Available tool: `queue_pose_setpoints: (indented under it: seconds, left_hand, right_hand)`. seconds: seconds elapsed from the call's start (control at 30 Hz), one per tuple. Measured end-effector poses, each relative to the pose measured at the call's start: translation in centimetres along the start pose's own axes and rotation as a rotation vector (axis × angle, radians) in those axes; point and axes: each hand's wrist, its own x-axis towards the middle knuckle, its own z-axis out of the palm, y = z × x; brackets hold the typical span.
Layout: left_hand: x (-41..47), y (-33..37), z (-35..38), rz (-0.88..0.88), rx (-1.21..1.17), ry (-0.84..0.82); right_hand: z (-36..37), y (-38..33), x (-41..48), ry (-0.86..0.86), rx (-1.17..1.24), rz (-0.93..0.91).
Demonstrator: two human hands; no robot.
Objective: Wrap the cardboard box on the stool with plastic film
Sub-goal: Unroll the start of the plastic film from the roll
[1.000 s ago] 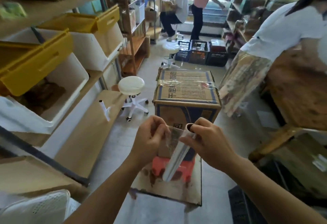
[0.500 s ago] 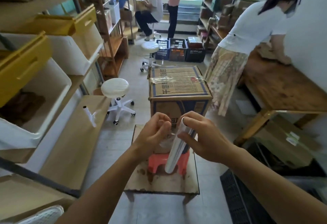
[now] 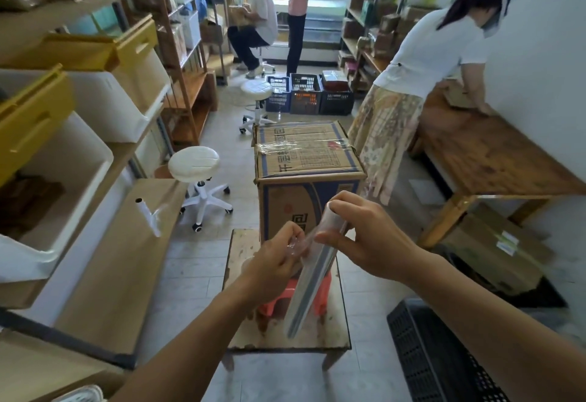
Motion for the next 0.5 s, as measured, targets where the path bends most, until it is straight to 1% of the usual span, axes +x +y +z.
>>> queue_pose_setpoints:
  seconds: [0.13,0.23,0.3,0.4,0.5]
  left_hand:
    - [-0.3,-0.2,1.0,0.086,-0.083,0.182]
    - [-0.3,-0.4,1.5,0.111,-0.119,0.211]
    - [-0.2,-0.4,1.4,0.111,-0.173,0.152]
    - [-0.3,-0.5,0.7,0.068,-0.265,-0.027]
    - [-0.4,-0.8,0.0,0.043,-0.148,-0.215]
  right_hand:
    - [-0.7,0.4,0.2,0.011,-0.013,-0.030]
    - [-1.0,0.6,0.0,0.020,-0.023,-0.028]
    - [-1.2,0.7,-0.1,0.030,0.007,-0.014]
    - [-1.6,1.0,-0.3,0.041,0.047,-0.008]
    - [-1.8,0.8,-0.6,-0.027,0.105,-0.027]
